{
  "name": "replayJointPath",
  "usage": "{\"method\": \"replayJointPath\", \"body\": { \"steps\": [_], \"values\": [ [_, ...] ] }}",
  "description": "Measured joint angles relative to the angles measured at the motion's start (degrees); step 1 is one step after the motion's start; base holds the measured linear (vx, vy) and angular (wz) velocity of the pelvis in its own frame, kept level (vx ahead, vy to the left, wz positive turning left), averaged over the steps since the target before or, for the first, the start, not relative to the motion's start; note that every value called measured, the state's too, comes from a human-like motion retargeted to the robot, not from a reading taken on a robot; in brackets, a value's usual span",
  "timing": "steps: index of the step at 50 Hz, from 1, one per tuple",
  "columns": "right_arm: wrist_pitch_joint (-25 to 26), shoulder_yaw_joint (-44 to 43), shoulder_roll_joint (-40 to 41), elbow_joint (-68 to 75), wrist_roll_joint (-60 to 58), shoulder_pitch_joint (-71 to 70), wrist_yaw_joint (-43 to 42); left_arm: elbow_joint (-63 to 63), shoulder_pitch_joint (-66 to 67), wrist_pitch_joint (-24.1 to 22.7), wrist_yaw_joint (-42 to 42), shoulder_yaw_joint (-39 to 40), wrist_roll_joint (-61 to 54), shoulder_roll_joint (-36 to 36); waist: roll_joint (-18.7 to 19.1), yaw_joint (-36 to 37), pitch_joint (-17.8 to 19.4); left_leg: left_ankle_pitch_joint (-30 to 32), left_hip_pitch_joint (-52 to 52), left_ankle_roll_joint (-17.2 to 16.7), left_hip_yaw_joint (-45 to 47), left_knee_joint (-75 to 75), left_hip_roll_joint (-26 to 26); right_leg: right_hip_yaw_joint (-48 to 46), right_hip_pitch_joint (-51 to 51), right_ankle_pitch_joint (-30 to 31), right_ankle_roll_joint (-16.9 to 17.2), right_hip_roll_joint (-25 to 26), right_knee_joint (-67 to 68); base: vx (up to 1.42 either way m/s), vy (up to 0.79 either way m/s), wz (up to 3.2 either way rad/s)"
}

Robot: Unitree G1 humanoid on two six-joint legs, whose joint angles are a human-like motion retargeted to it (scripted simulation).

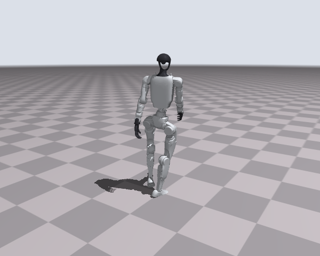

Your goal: In place motions

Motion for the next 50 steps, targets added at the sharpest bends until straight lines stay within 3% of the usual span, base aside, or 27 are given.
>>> {"method": "replayJointPath", "body": {
  "steps": [2,3,5,7,8,10,12,13,15,17,21,25,27,30,36,41,42,43,45,47,50],
  "values": [
    [0.5,0.2,-0.9,2.3,-1.5,5.1,0.7,0.0,-1.9,-0.2,0.7,-1.0,-1.0,0.8,1.4,-1.7,-2.1,-6.1,7.4,-0.4,-1.6,-15.0,-3.9,-1.2,0.1,-0.4,0.9,1.4,0.8,0.23,0.2,0.32],
    [0.8,0.2,-1.7,3.5,-2.8,7.7,0.8,0.3,-3.3,-0.2,0.8,-1.9,-1.5,1.3,2.0,-2.8,-2.9,-11.8,11.3,0.7,0.3,-20.9,-4.7,-2.3,0.1,-0.7,1.5,1.9,1.8,0.2,0.21,0.72],
    [1.8,-0.7,-3.7,6.2,-6.2,12.9,0.8,1.2,-6.9,0.2,0.6,-4.2,-1.9,2.1,3.4,-6.2,-4.1,-17.6,16.5,4.7,5.4,-30.3,-4.1,-5.5,-0.1,0.0,2.8,2.6,5.1,0.12,0.22,1.23],
    [3.1,-2.6,-5.8,9.8,-8.9,16.8,1.3,0.8,-11.3,0.8,0.7,-7.3,-0.4,2.7,5.5,-9.8,-5.3,-17.5,15.2,5.5,-1.4,-33.0,-4.0,-10.1,-3.4,9.3,4.2,2.4,12.8,0.0,0.25,0.93],
    [3.8,-3.7,-6.6,11.7,-9.6,18.1,1.8,0.0,-14.0,1.0,1.0,-8.9,0.8,3.0,6.3,-9.5,-4.6,-17.3,13.8,5.6,-3.2,-32.7,-3.3,-11.1,-6.2,17.0,4.7,1.2,18.6,-0.13,0.27,0.13],
    [4.7,-6.5,-8.3,14.9,-9.0,20.5,2.9,-3.6,-19.6,0.9,3.7,-12.7,2.3,3.6,7.5,-11.0,-0.5,-17.9,15.6,6.7,-2.8,-33.1,-2.2,-13.4,-11.9,29.6,2.8,-3.3,32.1,-0.24,0.3,0.32],
    [4.5,-9.0,-10.4,17.3,-7.6,22.3,3.1,-8.5,-26.1,-0.3,7.2,-14.7,0.5,3.7,8.4,-12.5,4.5,-17.8,17.0,8.3,-3.9,-33.8,-2.9,-8.1,-20.8,29.0,0.0,-5.2,46.2,-0.39,0.39,0.39],
    [4.5,-9.9,-11.4,18.2,-7.4,23.3,3.4,-11.0,-29.5,-0.9,7.8,-14.5,-1.1,3.8,9.0,-13.6,6.2,-18.0,17.4,9.1,-4.1,-34.1,-3.2,-9.1,-24.5,26.3,-1.2,-8.7,53.1,-0.34,0.46,0.51],
    [4.8,-11.1,-13.1,20.9,-8.9,25.9,4.3,-17.0,-34.4,-1.5,8.3,-10.9,-3.0,2.7,9.7,-18.6,8.3,-17.5,17.2,10.7,-5.8,-34.4,-3.6,-5.4,-34.9,24.4,-1.1,-11.5,64.6,-0.21,0.37,1.18],
    [5.7,-11.4,-14.9,25.2,-10.8,28.8,4.4,-24.0,-37.6,-3.0,6.9,-8.8,-6.9,2.1,10.7,-24.9,9.1,-16.5,16.8,11.8,-7.9,-34.2,-2.6,-3.1,-44.6,21.6,-2.0,-12.2,72.4,-0.01,0.15,1.62],
    [8.6,-15.1,-17.6,31.5,-11.9,35.9,5.5,-38.8,-42.4,-4.5,4.7,-11.8,-12.1,4.4,12.2,-31.0,9.3,-14.6,16.6,12.8,-5.4,-33.9,1.1,-2.4,-61.2,15.3,-9.7,-12.1,80.6,0.06,0.03,1.06],
    [11.8,-19.9,-18.4,31.7,-8.5,41.2,4.4,-47.7,-46.5,-5.2,5.3,-13.7,-12.4,8.6,12.6,-32.7,10.7,-14.3,16.5,14.2,-5.7,-33.0,2.3,-4.2,-67.7,10.4,-16.0,-9.7,80.2,-0.02,-0.1,0.06],
    [11.8,-21.9,-18.4,31.7,-5.5,41.9,3.0,-49.9,-47.0,-5.2,5.9,-14.1,-13.0,9.4,12.0,-32.1,10.6,-14.5,16.7,14.7,-6.3,-32.9,1.4,-3.9,-66.7,10.3,-16.7,-8.6,78.9,0.02,-0.07,-0.49],
    [10.8,-23.0,-18.1,31.7,-1.4,40.2,1.9,-51.8,-45.8,-5.4,5.3,-13.5,-14.4,9.4,10.7,-30.6,10.2,-14.8,17.2,14.3,-5.6,-33.7,0.1,-3.7,-60.2,11.4,-14.4,-7.0,75.1,-0.01,-0.05,-0.79],
    [8.8,-20.5,-15.0,27.7,-1.2,35.5,5.5,-48.8,-36.1,-6.5,5.0,-14.8,-14.7,5.3,9.6,-24.1,7.1,-15.3,19.3,12.3,-2.2,-37.1,-2.0,-5.4,-34.9,17.2,-2.5,-4.5,58.9,0.08,-0.11,-0.82],
    [7.4,-14.8,-12.3,20.5,-7.0,33.2,7.8,-40.2,-24.0,-4.4,-0.3,-17.0,-13.4,0.2,8.5,-17.7,2.7,-15.4,20.1,10.5,0.1,-39.1,-4.4,-0.3,-13.3,22.5,3.5,1.2,30.9,0.14,-0.14,-0.63],
    [7.1,-13.5,-12.1,19.2,-8.3,32.7,7.5,-38.1,-21.5,-4.0,-1.7,-17.1,-12.7,-0.6,7.8,-16.8,1.7,-15.5,20.2,10.3,0.4,-39.4,-5.7,1.7,-9.2,21.6,4.8,1.9,23.3,0.15,-0.12,-0.23],
    [6.6,-12.2,-12.0,18.1,-9.4,32.0,7.0,-36.1,-19.3,-3.6,-2.5,-17.2,-12.1,-1.4,6.8,-16.0,0.7,-15.5,19.8,10.3,0.5,-39.5,-7.3,3.7,-5.4,16.4,7.5,2.1,15.5,0.11,-0.12,-0.42],
    [6.1,-9.3,-11.7,15.8,-11.6,30.6,5.9,-31.5,-15.3,-2.7,-3.7,-16.3,-10.4,-2.2,5.2,-12.9,-0.9,-15.4,19.9,9.9,2.8,-40.0,-9.6,0.2,0.8,3.3,5.4,1.5,4.8,0.09,-0.11,-1.0],
    [5.9,-6.9,-10.7,13.9,-13.1,29.8,5.7,-25.3,-11.8,-2.3,-4.4,-14.0,-7.1,-2.5,4.5,-9.1,-2.3,-15.1,21.0,9.1,5.3,-41.0,-10.0,-2.3,2.1,1.7,1.6,1.1,-0.7,0.19,-0.15,-1.27],
    [5.7,-7.4,-9.1,11.8,-13.5,27.9,6.5,-14.4,-8.7,-1.0,-2.7,-12.2,-2.5,-3.7,5.5,-5.1,-4.9,-13.8,19.9,8.7,6.6,-41.7,-8.4,-1.4,1.7,5.5,2.6,0.3,-4.8,0.09,-0.17,-0.41]
  ]
}}
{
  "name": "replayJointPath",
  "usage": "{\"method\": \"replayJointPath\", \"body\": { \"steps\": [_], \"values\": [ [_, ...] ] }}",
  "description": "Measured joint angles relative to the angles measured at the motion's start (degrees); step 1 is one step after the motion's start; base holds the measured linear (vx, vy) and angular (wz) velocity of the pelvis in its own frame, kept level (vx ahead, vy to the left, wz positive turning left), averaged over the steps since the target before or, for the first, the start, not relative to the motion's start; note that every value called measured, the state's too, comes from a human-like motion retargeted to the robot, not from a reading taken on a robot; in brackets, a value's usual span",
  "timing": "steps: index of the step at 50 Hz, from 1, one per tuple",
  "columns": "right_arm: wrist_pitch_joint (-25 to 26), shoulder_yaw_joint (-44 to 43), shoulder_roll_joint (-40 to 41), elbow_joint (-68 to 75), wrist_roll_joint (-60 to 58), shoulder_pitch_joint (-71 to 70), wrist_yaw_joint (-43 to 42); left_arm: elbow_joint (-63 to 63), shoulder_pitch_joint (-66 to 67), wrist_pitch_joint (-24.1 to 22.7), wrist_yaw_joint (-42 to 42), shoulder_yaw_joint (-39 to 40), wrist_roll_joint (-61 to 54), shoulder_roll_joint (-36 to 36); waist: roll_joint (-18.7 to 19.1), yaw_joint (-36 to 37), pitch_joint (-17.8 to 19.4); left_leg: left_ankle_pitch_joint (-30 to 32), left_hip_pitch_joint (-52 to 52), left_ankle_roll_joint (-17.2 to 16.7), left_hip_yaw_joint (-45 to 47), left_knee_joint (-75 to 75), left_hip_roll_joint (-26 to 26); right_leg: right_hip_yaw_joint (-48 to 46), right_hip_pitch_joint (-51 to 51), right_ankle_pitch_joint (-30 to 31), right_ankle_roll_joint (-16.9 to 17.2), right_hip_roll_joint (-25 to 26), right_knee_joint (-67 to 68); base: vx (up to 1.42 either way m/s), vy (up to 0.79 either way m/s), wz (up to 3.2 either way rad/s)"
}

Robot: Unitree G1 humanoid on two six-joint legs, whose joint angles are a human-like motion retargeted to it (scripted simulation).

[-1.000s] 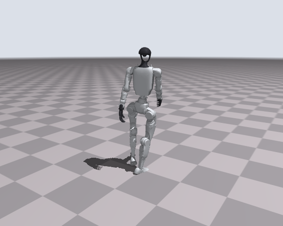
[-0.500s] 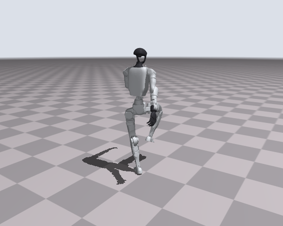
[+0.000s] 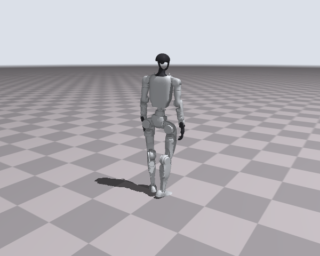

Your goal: In place motions

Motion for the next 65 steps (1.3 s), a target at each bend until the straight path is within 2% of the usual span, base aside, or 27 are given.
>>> {"method": "replayJointPath", "body": {
  "steps": [2,5,10,17,23,31,33,35,38,40,43,45,47,50,52,54,57,58,60,62,63,65],
  "values": [
    [-0.6,0.9,0.5,-2.3,0.8,-1.5,-0.3,6.2,1.2,0.1,1.8,1.2,0.5,-0.1,-0.4,0.1,-0.4,0.3,-0.4,-0.1,0.2,-0.5,0.0,-3.2,-0.7,-0.6,-0.9,0.5,-0.4,0.0,-0.18,-0.17],
    [-1.3,3.8,0.8,-6.2,2.2,-3.8,-0.7,12.9,2.7,-0.2,1.1,2.1,1.0,1.2,-0.3,-1.9,0.5,1.2,0.1,0.2,1.0,-1.5,-0.1,-0.3,-1.3,-1.3,-1.6,1.1,0.4,-0.02,-0.15,0.06],
    [-2.7,5.3,0.8,-5.9,2.9,-5.7,-1.9,21.6,0.8,3.4,1.8,4.1,6.9,1.7,0.2,-7.1,2.1,2.7,0.2,0.3,-1.1,-1.4,0.7,-3.2,0.3,-2.0,-1.0,1.2,-0.1,-0.14,-0.06,0.63],
    [-1.5,3.0,0.3,4.1,2.7,-0.7,-1.4,17.1,3.6,0.8,1.3,5.3,6.9,2.2,-1.1,-1.9,1.2,3.9,0.8,-0.2,-1.1,-1.9,0.8,-3.4,0.5,-2.9,-1.3,1.5,0.0,0.1,-0.08,0.04],
    [-0.6,1.7,-0.3,11.9,1.8,1.4,-2.3,15.5,2.1,0.3,0.7,6.8,3.7,2.2,-1.3,-2.3,1.8,4.7,0.8,-0.6,-1.3,-1.7,1.8,-3.7,0.7,-3.5,-1.5,2.0,0.0,-0.05,-0.07,0.06],
    [0.1,1.4,-1.2,14.6,3.3,1.4,-4.1,11.9,3.1,-0.8,0.5,6.7,2.3,1.8,-0.4,-3.0,2.8,5.1,0.0,-2.1,-0.6,1.7,3.7,-2.6,0.5,-3.7,-2.7,3.0,-0.2,-0.06,-0.07,-0.2],
    [-0.3,2.7,-0.9,15.4,6.1,0.1,-5.0,12.0,3.5,-0.8,0.6,6.9,1.4,1.2,-0.6,-3.4,3.0,6.9,-2.0,-2.8,0.4,6.2,4.7,-3.5,0.2,-3.7,-3.0,2.3,-0.4,-0.12,-0.04,0.12],
    [-0.6,4.8,-0.1,16.5,10.5,-2.8,-6.0,12.8,3.2,-0.8,2.0,6.7,0.7,0.7,-1.7,-3.0,4.5,11.9,-6.5,-4.3,0.6,16.1,6.8,-4.4,0.2,-3.5,-3.0,0.3,-0.6,-0.2,-0.06,0.24],
    [-1.0,7.7,1.5,14.2,13.8,-9.2,-5.5,14.9,1.6,-1.0,5.9,5.7,-1.4,1.1,-2.6,-0.2,8.8,18.8,-16.8,-5.5,-0.6,37.4,12.8,-4.7,0.0,-3.3,-3.3,-1.5,-1.0,-0.3,-0.09,0.16],
    [-0.4,9.7,2.2,11.0,11.8,-12.8,-2.7,17.3,2.0,-1.1,6.5,6.2,-2.1,1.3,-1.9,1.9,9.7,15.9,-24.3,-5.6,-2.5,53.0,18.3,-5.0,-0.5,-3.2,-4.0,-0.7,-1.4,-0.12,-0.1,0.07],
    [0.8,10.7,3.4,4.3,6.2,-16.9,-0.5,22.0,3.8,0.6,2.4,7.6,-3.4,1.9,-0.9,5.2,9.8,12.1,-32.9,-2.7,-3.3,70.9,27.4,-4.3,-1.5,-3.3,-5.3,1.0,-1.2,0.01,-0.11,-0.07],
    [-0.1,13.3,4.2,-0.6,5.3,-19.4,-1.5,24.4,5.1,1.7,-0.5,9.4,-4.6,2.3,-0.7,5.8,9.9,10.6,-37.1,-3.5,-5.4,77.9,29.8,-3.4,-1.9,-3.2,-6.1,1.9,-1.0,0.0,-0.03,-0.08],
    [-1.6,15.7,4.2,-4.8,5.8,-21.9,-2.5,25.3,6.4,2.2,-1.3,11.2,-5.2,2.2,-0.5,5.8,10.4,10.2,-39.3,-5.0,-6.7,80.2,29.5,-2.7,-2.1,-3.2,-6.4,2.0,-1.0,-0.06,0.08,-0.04],
    [-3.5,17.4,4.8,-8.2,5.1,-24.3,-3.1,25.3,8.6,2.9,1.3,12.3,-5.7,2.5,-0.4,5.4,9.8,10.1,-38.3,-4.5,-6.2,77.3,28.1,-2.3,-1.8,-3.3,-6.0,1.7,-0.9,0.06,0.13,0.21],
    [-3.6,17.4,5.2,-8.5,3.4,-24.4,-2.6,25.3,9.3,3.3,3.0,11.5,-6.0,3.1,-0.6,4.7,8.7,10.1,-34.7,-3.3,-5.0,70.1,25.6,-2.8,-1.5,-3.3,-5.2,1.1,-0.6,0.15,0.16,0.51],
    [-3.5,17.5,5.6,-8.0,2.3,-23.2,-2.6,25.3,9.3,4.1,3.6,9.6,-6.2,3.8,-1.3,4.1,7.5,10.7,-29.1,-3.3,-4.7,58.2,20.1,-3.3,-1.0,-3.3,-4.2,0.2,-0.2,0.21,0.19,0.45],
    [-3.8,17.2,6.2,-6.1,0.7,-19.5,-3.3,25.3,7.3,4.8,4.2,6.0,-6.8,4.4,-2.7,3.3,6.7,12.8,-17.3,-4.7,-7.3,33.5,9.0,-3.1,0.3,-3.6,-2.4,-0.9,1.3,0.18,0.13,-0.13],
    [-3.7,16.9,6.4,-5.1,0.1,-17.7,-3.4,25.3,6.2,4.5,4.7,4.7,-7.0,4.4,-2.7,3.3,6.3,11.3,-13.2,-4.7,-8.0,24.9,6.4,-2.6,0.3,-3.8,-1.9,-0.5,2.3,0.22,0.15,-0.46],
    [-3.5,15.6,6.1,-2.3,-1.3,-13.6,-3.2,25.3,3.4,3.5,6.3,1.4,-7.0,4.2,-2.7,1.7,5.1,2.2,-4.6,-2.1,-4.4,11.6,3.0,-4.1,0.5,-3.7,-0.7,-0.4,5.3,0.31,0.17,-0.07],
    [-3.0,13.6,4.4,1.6,-3.7,-8.8,-2.1,25.2,-0.5,2.4,7.6,-1.7,-6.5,3.2,-1.4,-3.0,4.2,4.5,0.7,2.0,-2.5,1.1,1.3,-8.4,0.6,1.2,0.8,-0.6,10.8,0.2,0.24,0.67],
    [-2.2,12.8,3.3,3.5,-4.4,-7.4,-1.5,24.9,-3.9,2.2,7.3,-2.1,-6.0,2.8,-0.7,-6.1,4.4,5.9,0.6,1.4,-6.4,-0.9,2.2,-11.7,-1.0,6.6,1.1,-1.2,15.4,-0.18,0.3,0.26],
    [-0.8,10.7,0.4,7.9,-3.1,-7.3,-0.5,20.6,-10.9,2.1,6.2,-0.6,-4.5,2.5,1.2,-6.3,7.1,6.1,-0.5,1.3,-3.1,-1.9,5.4,-10.0,-9.7,17.1,0.0,-2.8,30.6,-0.41,0.28,-0.64]
  ]
}}
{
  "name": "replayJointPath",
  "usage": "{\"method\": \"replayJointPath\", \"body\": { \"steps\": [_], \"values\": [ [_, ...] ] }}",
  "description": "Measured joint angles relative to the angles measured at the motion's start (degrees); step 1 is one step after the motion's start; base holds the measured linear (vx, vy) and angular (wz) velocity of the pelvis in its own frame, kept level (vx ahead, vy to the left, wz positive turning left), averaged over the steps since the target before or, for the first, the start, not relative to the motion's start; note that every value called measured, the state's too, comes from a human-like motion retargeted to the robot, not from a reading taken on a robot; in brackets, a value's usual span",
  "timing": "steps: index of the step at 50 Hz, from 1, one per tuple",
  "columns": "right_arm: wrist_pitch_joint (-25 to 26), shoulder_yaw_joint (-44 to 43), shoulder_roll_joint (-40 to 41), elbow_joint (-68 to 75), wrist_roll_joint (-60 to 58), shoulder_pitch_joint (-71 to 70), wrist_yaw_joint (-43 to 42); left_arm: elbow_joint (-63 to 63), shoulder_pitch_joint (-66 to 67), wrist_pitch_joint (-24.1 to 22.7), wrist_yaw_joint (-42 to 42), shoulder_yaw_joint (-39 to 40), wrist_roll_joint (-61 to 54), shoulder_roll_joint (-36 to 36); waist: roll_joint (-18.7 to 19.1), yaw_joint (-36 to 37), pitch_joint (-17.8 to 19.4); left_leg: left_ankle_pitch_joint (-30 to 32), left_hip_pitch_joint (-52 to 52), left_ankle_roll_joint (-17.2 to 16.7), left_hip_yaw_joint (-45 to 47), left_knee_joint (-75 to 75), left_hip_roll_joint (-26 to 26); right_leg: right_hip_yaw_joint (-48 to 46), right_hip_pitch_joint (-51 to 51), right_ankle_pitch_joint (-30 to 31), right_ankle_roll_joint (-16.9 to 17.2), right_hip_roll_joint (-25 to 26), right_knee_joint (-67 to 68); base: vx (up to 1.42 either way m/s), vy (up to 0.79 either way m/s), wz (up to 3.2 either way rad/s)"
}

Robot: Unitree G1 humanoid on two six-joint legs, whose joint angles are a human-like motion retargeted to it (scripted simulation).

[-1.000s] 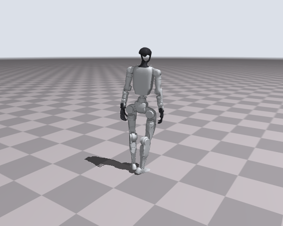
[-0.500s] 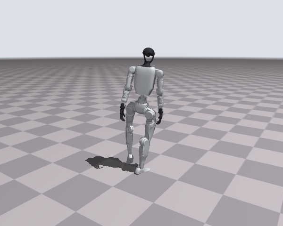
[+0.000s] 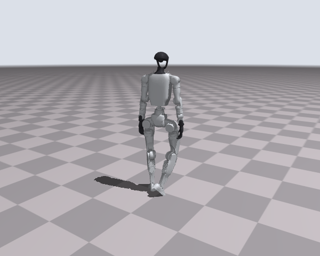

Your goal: In place motions

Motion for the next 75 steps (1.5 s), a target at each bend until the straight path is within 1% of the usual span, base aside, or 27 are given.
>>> {"method": "replayJointPath", "body": {
  "steps": [2,5,8,10,13,18,22,23,25,27,30,32,35,37,42,47,50,52,53,55,57,60,63,65,68,72,75],
  "values": [
    [0.5,-3.9,-3.1,4.2,3.0,1.1,0.0,-7.1,-5.1,-1.5,-1.1,0.8,0.0,-0.1,0.2,-4.0,2.9,-0.7,0.1,0.7,-2.8,-0.5,-0.3,10.0,-10.6,1.8,0.0,1.9,13.4,-0.34,0.22,0.17],
    [2.3,-8.7,-6.6,11.9,7.8,3.2,0.1,-16.5,-11.4,-3.7,-8.0,3.1,-0.4,1.5,2.1,-7.4,5.6,-1.3,0.0,2.0,-1.9,-0.6,0.9,7.3,-18.5,-1.8,-1.5,-1.8,28.6,-0.12,0.21,0.2],
    [8.1,-13.8,-8.9,11.9,13.3,11.3,-2.7,-20.4,-13.1,-5.2,-7.3,4.5,1.4,0.6,2.4,-7.4,4.2,-1.2,-1.3,2.0,-3.0,0.6,1.7,8.0,-22.6,-4.2,-1.8,-1.6,33.0,0.14,0.02,0.2],
    [8.6,-17.0,-9.4,11.9,18.0,16.7,-5.4,-20.9,-13.4,-6.5,-3.6,2.3,0.0,-0.1,2.6,-5.0,3.1,-1.4,-1.3,1.9,-2.6,0.9,2.0,8.8,-22.4,-4.9,-1.4,-0.1,31.6,0.23,-0.11,-0.08],
    [6.2,-19.3,-8.8,11.9,20.9,21.2,-7.9,-21.6,-11.9,-8.0,-2.7,-1.3,-1.6,1.0,1.8,-3.3,1.9,-1.9,-0.6,1.3,-2.9,0.5,1.4,10.0,-17.6,-4.5,0.0,3.2,23.2,0.15,-0.14,-0.02],
    [7.3,-15.6,-7.2,11.9,19.4,20.1,-5.4,-18.2,-4.4,-6.6,-4.5,-1.8,2.4,1.4,-0.1,-3.5,-0.8,-3.3,0.4,0.2,-1.5,0.7,-1.8,15.2,-3.0,-4.2,2.4,8.3,-3.9,0.11,-0.05,-0.03],
    [7.0,-4.2,-4.2,11.9,21.1,13.3,-3.6,-8.9,5.0,-5.1,-2.1,-0.5,4.3,0.1,-3.0,-1.5,-2.3,-3.8,-0.4,-1.2,0.5,8.4,-4.1,6.5,9.8,-21.9,0.7,5.4,-23.2,0.19,-0.07,-0.17],
    [6.9,-0.3,-2.9,11.9,21.0,10.9,-3.7,-5.8,7.5,-4.5,-2.0,0.1,4.9,-0.1,-3.5,1.1,-2.5,-2.1,-1.2,-2.6,3.0,13.0,-3.4,1.4,11.6,-23.1,-1.6,3.9,-26.4,0.16,-0.1,-1.25],
    [6.4,5.4,-0.3,11.9,17.4,2.2,-2.0,-0.3,9.8,-2.0,-3.3,0.8,5.6,-0.1,-5.9,5.3,0.0,8.2,-6.9,-6.7,7.5,31.8,2.4,5.1,12.6,-22.8,-3.2,1.0,-28.7,-0.09,-0.22,-0.37],
    [4.6,7.4,1.9,8.4,10.6,-7.7,2.7,4.0,10.8,-0.5,-4.0,2.2,5.7,0.9,-4.0,3.0,3.1,15.9,-19.6,-5.5,0.2,52.2,11.3,2.1,12.5,-22.5,-4.0,3.7,-30.0,-0.4,-0.38,0.34],
    [3.0,11.6,2.7,-7.4,2.0,-18.2,8.1,4.7,14.8,0.4,-6.5,6.0,4.1,0.9,-5.4,13.4,9.7,11.7,-29.9,-3.0,2.4,71.4,17.4,10.2,12.0,-21.5,-6.6,3.4,-30.5,-0.41,-0.31,-2.17],
    [-0.3,11.6,1.7,-15.1,-3.3,-22.3,7.9,4.7,17.9,2.8,-9.7,5.8,4.7,1.3,-5.0,16.5,9.7,8.7,-34.3,-1.3,3.0,78.8,22.8,11.6,11.3,-21.5,-7.6,3.8,-30.4,-0.04,-0.11,-0.69],
    [-4.2,15.8,2.0,-20.6,-4.1,-25.5,2.7,4.7,23.4,3.5,-6.8,9.3,6.4,1.4,-6.1,16.6,6.6,4.3,-39.4,-1.7,1.6,83.6,22.5,11.6,9.6,-20.8,-8.2,2.8,-29.9,0.23,0.07,0.01],
    [-6.2,17.2,2.0,-22.9,-4.7,-25.4,2.8,4.7,25.4,2.2,-5.9,9.5,4.9,1.9,-6.4,16.1,3.7,3.0,-40.3,-2.9,1.1,83.5,21.4,10.5,8.4,-20.5,-8.2,2.5,-29.9,0.2,0.11,0.25],
    [-5.8,15.6,2.9,-21.9,-5.7,-21.1,0.7,4.7,22.3,2.2,-4.2,9.8,3.0,2.5,-5.5,13.6,2.3,1.4,-30.8,-4.5,0.9,71.6,14.5,8.8,9.8,-20.7,-6.4,2.0,-30.2,0.03,0.1,0.44],
    [-3.4,10.7,3.9,-12.3,-2.3,-6.5,2.1,4.7,14.8,1.8,-2.1,4.6,0.3,2.1,-5.8,9.9,-2.4,0.9,-12.6,-6.5,-2.2,36.4,-0.1,6.9,10.3,-21.9,-3.3,1.2,-28.0,0.19,0.14,0.37],
    [-0.7,5.2,2.3,-3.0,0.2,1.2,3.7,4.1,7.0,-0.7,1.0,0.4,0.7,1.2,-4.4,7.3,-3.2,-9.2,0.3,-4.3,1.2,12.9,-3.9,4.4,10.3,-21.5,-1.8,3.2,-23.6,0.11,0.12,0.55],
    [2.3,0.7,0.1,3.7,1.4,4.5,4.1,1.0,1.5,-1.2,0.3,-2.2,1.3,0.2,-3.2,4.2,-3.3,-8.7,2.9,-0.6,-0.2,4.3,-4.4,-0.3,9.4,-13.8,0.3,3.4,-17.8,-0.09,0.11,1.04],
    [4.4,-1.7,-1.1,6.6,1.6,5.2,4.0,-1.0,-1.9,-1.1,-1.5,-2.5,1.9,-0.1,-2.3,2.6,-2.7,-7.2,2.7,-0.4,-1.6,2.2,-3.0,-3.9,7.3,-6.5,1.5,2.4,-12.3,-0.33,0.14,0.75],
    [7.9,-7.3,-3.5,11.6,1.8,5.1,1.4,-6.4,-8.8,-1.0,-5.5,-1.5,3.3,-1.2,-1.2,1.8,0.3,-6.6,1.5,-0.1,-2.0,0.9,-1.2,-5.4,-1.9,4.1,0.2,-1.3,3.6,-0.46,0.13,0.38],
    [9.8,-11.7,-5.9,11.9,4.1,8.7,-3.6,-12.0,-14.0,-2.8,-8.1,-1.0,2.3,-2.1,-1.0,-1.6,2.9,-6.2,1.1,1.3,-4.5,-0.3,-1.9,10.3,-15.9,7.3,0.4,0.6,16.7,-0.41,0.14,0.71],
    [13.0,-13.5,-9.2,11.9,10.0,12.9,-3.5,-20.3,-19.2,-5.3,-11.9,1.7,2.3,-2.2,0.8,-4.6,5.8,-5.9,1.1,2.3,-2.4,-0.3,-0.3,7.4,-22.6,2.3,-3.0,-4.7,29.4,-0.22,0.15,0.25],
    [16.5,-16.6,-10.2,11.9,9.7,16.9,-4.1,-24.0,-19.4,-7.4,-6.7,1.7,1.7,-3.0,1.4,-6.3,4.8,-5.3,-0.5,2.3,-4.4,1.0,1.2,9.4,-25.0,-1.3,-2.0,-2.0,31.4,0.04,-0.06,0.07],
    [15.4,-19.4,-9.9,11.9,10.3,19.5,-6.8,-24.8,-18.3,-9.6,-2.5,-0.2,0.4,-3.6,1.5,-4.6,3.7,-5.2,-0.4,2.1,-3.6,1.1,1.4,10.0,-23.5,-2.2,-0.9,-0.9,29.6,0.15,-0.13,-0.32],
    [12.7,-19.5,-8.8,11.9,12.6,20.4,-7.1,-24.0,-16.1,-10.7,-2.0,-2.6,-0.3,-2.8,0.5,-2.6,2.3,-5.4,0.2,1.1,-2.7,0.8,0.7,10.9,-17.2,-2.1,0.2,1.1,20.7,0.09,-0.12,-0.38],
    [14.6,-16.6,-6.9,11.9,13.9,17.8,-6.1,-19.7,-8.3,-7.5,-6.5,-2.8,4.3,-3.2,-0.8,0.7,-0.4,-6.6,1.1,-0.9,-0.1,2.9,-1.1,12.6,-3.5,-2.2,0.5,3.6,-2.2,0.16,-0.08,-0.56],
    [12.7,-10.8,-4.5,11.9,15.5,11.9,-7.6,-14.9,0.0,-6.5,-4.4,-1.3,5.4,-3.4,-2.4,1.6,0.2,-6.9,1.2,-2.4,1.1,10.4,-2.6,5.5,10.3,-20.2,3.0,2.4,-19.5,0.17,-0.08,-0.36]
  ]
}}
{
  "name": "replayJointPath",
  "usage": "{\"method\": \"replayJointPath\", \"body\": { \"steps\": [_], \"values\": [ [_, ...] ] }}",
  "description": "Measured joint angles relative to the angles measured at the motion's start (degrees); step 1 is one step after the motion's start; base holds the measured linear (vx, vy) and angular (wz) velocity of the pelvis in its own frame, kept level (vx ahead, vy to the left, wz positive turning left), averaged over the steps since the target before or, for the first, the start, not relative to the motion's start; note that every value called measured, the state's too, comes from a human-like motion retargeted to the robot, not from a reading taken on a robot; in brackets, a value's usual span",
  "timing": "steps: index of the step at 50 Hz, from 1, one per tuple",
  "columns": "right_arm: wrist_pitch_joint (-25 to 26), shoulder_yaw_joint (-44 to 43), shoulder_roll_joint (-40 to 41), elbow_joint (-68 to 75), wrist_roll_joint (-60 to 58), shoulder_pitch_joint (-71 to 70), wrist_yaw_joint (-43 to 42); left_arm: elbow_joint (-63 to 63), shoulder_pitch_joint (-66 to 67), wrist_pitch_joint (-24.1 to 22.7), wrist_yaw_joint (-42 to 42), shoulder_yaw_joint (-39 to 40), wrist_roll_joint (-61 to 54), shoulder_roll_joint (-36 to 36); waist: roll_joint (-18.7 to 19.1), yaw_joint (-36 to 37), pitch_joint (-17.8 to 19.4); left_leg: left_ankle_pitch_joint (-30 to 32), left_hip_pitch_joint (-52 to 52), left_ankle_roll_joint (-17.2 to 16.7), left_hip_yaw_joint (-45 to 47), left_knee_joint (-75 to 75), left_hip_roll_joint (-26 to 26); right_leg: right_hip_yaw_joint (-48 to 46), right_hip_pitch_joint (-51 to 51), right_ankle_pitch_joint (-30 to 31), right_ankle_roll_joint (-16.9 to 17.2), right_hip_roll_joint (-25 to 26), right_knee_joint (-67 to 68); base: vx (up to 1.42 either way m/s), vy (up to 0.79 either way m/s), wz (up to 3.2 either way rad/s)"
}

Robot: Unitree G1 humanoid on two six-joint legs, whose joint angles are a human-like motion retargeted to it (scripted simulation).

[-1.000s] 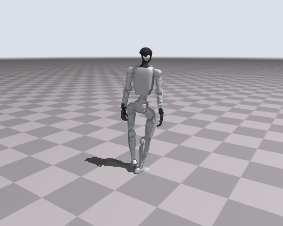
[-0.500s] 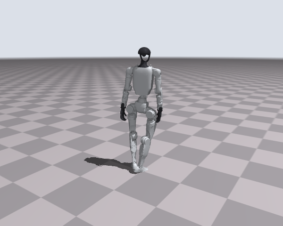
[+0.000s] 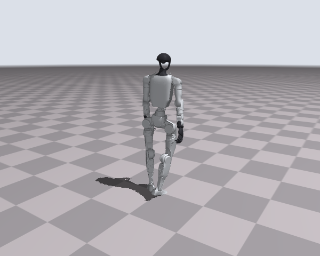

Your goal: In place motions

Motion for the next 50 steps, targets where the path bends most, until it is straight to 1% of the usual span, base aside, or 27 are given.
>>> {"method": "replayJointPath", "body": {
  "steps": [2,3,5,7,8,10,12,13,15,18,20,22,25,28,29,30,32,33,34,35,37,38,40,43,45,47,50],
  "values": [
    [-1.3,5.3,2.2,0.0,-0.3,-6.3,0.7,4.1,5.9,0.3,3.6,2.3,-1.5,-0.2,-1.5,2.9,1.2,7.4,-1.3,-1.2,6.5,13.6,2.8,-1.0,3.6,-1.6,-4.6,-2.5,-6.8,0.18,-0.08,-0.98],
    [-1.9,7.4,3.7,0.0,-1.2,-11.1,2.5,6.3,7.7,0.9,4.8,4.3,-1.9,0.0,-2.4,3.9,2.5,13.5,-5.5,-1.0,7.8,25.6,7.3,-2.2,4.8,-1.0,-5.3,-3.5,-8.7,-0.05,-0.2,-1.01],
    [-3.9,9.2,6.5,-4.7,-4.7,-18.3,7.0,12.2,10.5,1.9,6.0,7.6,-3.4,0.8,-1.6,8.4,3.8,23.5,-19.9,3.3,3.0,46.6,15.2,5.3,3.1,-0.5,-6.7,-1.7,-9.9,-0.23,-0.32,-1.14],
    [-6.0,11.9,8.3,-15.1,-6.7,-23.8,9.8,17.6,13.1,2.8,6.0,12.7,-4.6,1.6,-0.7,11.9,5.7,18.0,-29.6,3.2,-0.2,62.3,21.2,6.5,1.3,1.1,-9.0,-0.6,-10.8,-0.31,-0.32,-1.51],
    [-6.9,13.8,8.7,-20.2,-7.3,-26.8,10.7,19.1,14.5,4.0,5.1,14.8,-5.4,1.9,-1.1,14.9,6.7,16.7,-33.6,3.3,0.4,69.3,25.3,5.2,1.2,0.7,-10.2,-0.1,-11.2,-0.18,-0.38,-2.02],
    [-8.6,16.6,8.5,-28.8,-8.3,-31.5,10.9,19.6,19.2,8.1,2.6,16.0,-6.8,2.5,-1.4,19.3,7.1,12.6,-41.1,3.3,-0.5,81.0,32.4,7.5,-0.3,0.6,-12.5,0.8,-11.1,0.1,-0.32,-1.53],
    [-9.8,18.4,8.0,-35.5,-9.9,-34.6,9.2,19.6,24.5,9.1,3.3,17.3,-6.8,2.7,-2.3,20.4,6.4,9.9,-49.0,2.9,-2.7,87.4,31.9,8.5,-1.6,0.9,-14.0,0.6,-10.4,0.21,-0.1,-0.27],
    [-10.2,18.9,7.6,-38.3,-11.0,-36.0,8.1,19.6,26.5,8.4,4.1,18.0,-6.8,2.9,-2.7,20.9,6.4,8.6,-51.5,2.4,-2.8,89.3,31.9,8.8,-2.1,1.1,-14.1,-0.1,-9.9,0.06,-0.05,-0.14],
    [-10.9,19.7,6.3,-42.6,-13.4,-39.5,5.9,19.6,28.3,7.3,5.2,19.0,-7.4,3.0,-2.9,22.6,7.2,6.7,-53.3,1.3,-1.1,90.8,32.2,10.8,-3.2,1.2,-14.3,-0.7,-8.7,-0.11,0.0,-0.23],
    [-11.9,20.1,4.0,-45.6,-18.1,-42.2,4.4,19.6,28.1,7.6,6.2,19.9,-6.7,3.3,-2.3,21.7,6.9,5.9,-51.5,1.5,0.6,88.8,31.0,10.3,-2.4,0.9,-13.7,-0.9,-8.4,0.0,0.13,0.48],
    [-11.3,20.1,3.6,-46.0,-21.2,-41.3,3.1,19.6,27.2,7.7,6.2,19.7,-7.1,4.0,-1.6,20.3,5.2,6.7,-47.8,1.7,0.9,84.6,29.6,9.2,-1.3,0.4,-12.8,-0.4,-8.6,0.16,0.23,0.88],
    [-11.0,20.1,3.9,-44.6,-22.1,-38.7,1.4,19.6,25.2,7.2,5.9,19.2,-7.7,4.4,-1.1,18.4,3.2,8.1,-42.1,1.4,0.8,76.6,26.0,7.3,-0.3,0.3,-11.1,-0.7,-8.8,0.14,0.3,0.95],
    [-11.4,20.6,5.1,-39.8,-20.4,-33.0,1.0,19.6,20.7,6.1,5.8,17.4,-8.7,4.0,-2.0,14.9,0.7,10.2,-28.9,-0.1,1.4,55.8,15.3,4.0,1.1,0.1,-7.7,-3.4,-8.3,0.15,0.3,0.87],
    [-10.7,20.2,6.9,-31.5,-19.8,-24.9,3.0,18.9,15.8,4.9,6.3,14.6,-9.6,3.4,-2.6,11.7,-1.9,15.5,-13.0,-2.8,-2.0,25.6,4.1,2.1,2.0,-0.3,-5.4,-4.2,-6.0,0.25,0.17,0.36],
    [-10.0,19.6,7.2,-28.4,-19.9,-22.0,3.6,18.3,14.0,4.7,6.3,13.3,-9.8,3.3,-2.0,10.8,-3.3,11.2,-8.4,-3.3,-2.9,16.3,1.9,1.2,1.6,0.0,-4.9,-3.4,-4.6,0.27,0.18,0.08],
    [-9.3,18.8,7.3,-25.2,-20.0,-19.1,4.0,17.8,12.1,4.5,6.3,11.8,-9.9,3.3,-1.4,9.8,-4.8,3.6,-4.1,-3.6,-3.6,7.5,0.1,0.1,0.9,0.5,-4.5,-2.2,-3.0,0.26,0.23,0.63],
    [-7.7,15.3,6.2,-16.6,-20.7,-14.3,4.5,16.0,7.7,5.2,5.3,7.7,-9.6,2.7,0.7,5.0,-7.9,-0.2,0.2,1.3,3.9,-1.6,1.5,-7.0,-1.8,8.7,-3.3,-2.6,6.0,0.11,0.26,0.88],
    [-6.4,13.3,5.2,-12.5,-20.9,-13.3,4.7,14.4,4.3,5.6,4.0,6.1,-9.1,2.4,2.3,4.2,-8.0,1.0,-1.0,1.5,1.5,-4.1,2.8,-8.9,-6.7,15.9,-3.6,-4.1,15.7,-0.17,0.3,0.42],
    [-5.3,11.3,4.3,-8.7,-20.2,-13.1,3.6,11.6,0.9,5.4,2.7,4.8,-8.0,2.3,2.4,2.5,-5.7,1.2,-1.6,2.0,-1.8,-4.7,2.5,-6.7,-12.9,22.1,-4.8,-6.1,26.2,-0.3,0.37,0.41],
    [-4.3,9.3,3.4,-5.0,-19.1,-13.1,1.9,8.2,-2.5,4.9,1.5,3.6,-6.7,2.4,1.8,0.2,-2.2,1.0,-1.8,2.5,-5.5,-4.4,1.3,-2.3,-19.7,27.9,-6.5,-8.4,37.1,-0.49,0.34,0.58],
    [-2.9,5.4,1.1,-0.3,-14.2,-13.1,-4.1,-0.3,-8.8,2.9,-1.6,0.9,-5.7,3.8,1.8,-2.8,3.8,0.5,-0.6,4.4,-3.2,-5.0,0.5,4.9,-31.3,23.1,-5.3,-8.8,53.7,-0.69,0.26,0.58],
    [-1.6,2.9,-0.1,-0.1,-11.7,-12.0,-5.5,-4.3,-11.9,1.7,-3.8,-0.4,-5.5,5.2,2.7,-5.0,6.8,0.4,-0.5,5.6,-4.3,-4.9,0.8,4.2,-34.8,21.4,-4.8,-11.0,60.5,-0.62,0.29,0.93],
    [0.1,-1.4,-1.4,0.0,-7.8,-9.2,-5.2,-11.1,-16.4,0.1,-5.8,0.0,-3.2,6.8,4.1,-9.2,10.3,0.7,-1.0,7.1,-5.8,-4.9,2.1,4.2,-42.5,18.1,-4.4,-11.8,69.9,-0.41,0.25,1.14],
    [-0.3,-6.9,-2.7,0.0,-5.6,-2.7,-3.2,-15.8,-18.0,-1.8,0.0,2.0,-2.1,4.4,5.0,-13.4,9.4,2.0,-1.8,7.7,-3.2,-6.4,3.8,5.7,-53.6,13.6,-4.7,-8.2,76.0,0.0,0.04,0.74],
    [-1.3,-9.1,-3.7,0.0,-4.3,3.1,-1.9,-17.9,-16.8,-4.0,2.3,0.9,-5.7,2.7,6.2,-14.6,6.5,2.6,-2.6,7.5,-1.9,-7.0,5.4,4.8,-56.8,12.2,-5.7,-7.3,75.9,0.36,-0.03,0.43],
    [-1.1,-10.4,-3.9,0.0,-3.2,8.5,-1.5,-18.9,-15.5,-5.1,1.2,-1.2,-9.0,1.7,6.6,-13.5,3.2,2.3,-3.7,7.2,-2.5,-6.7,5.4,4.5,-56.4,11.7,-7.0,-7.9,74.1,0.33,-0.14,0.17],
    [1.1,-11.4,-2.5,0.0,-2.6,11.6,-2.5,-17.8,-15.1,-4.2,-0.9,-1.7,-7.7,-0.1,4.6,-9.5,3.4,1.4,-2.1,6.5,-2.6,-6.7,4.0,5.8,-48.9,12.9,-6.6,-8.0,68.1,0.01,-0.16,-0.35]
  ]
}}
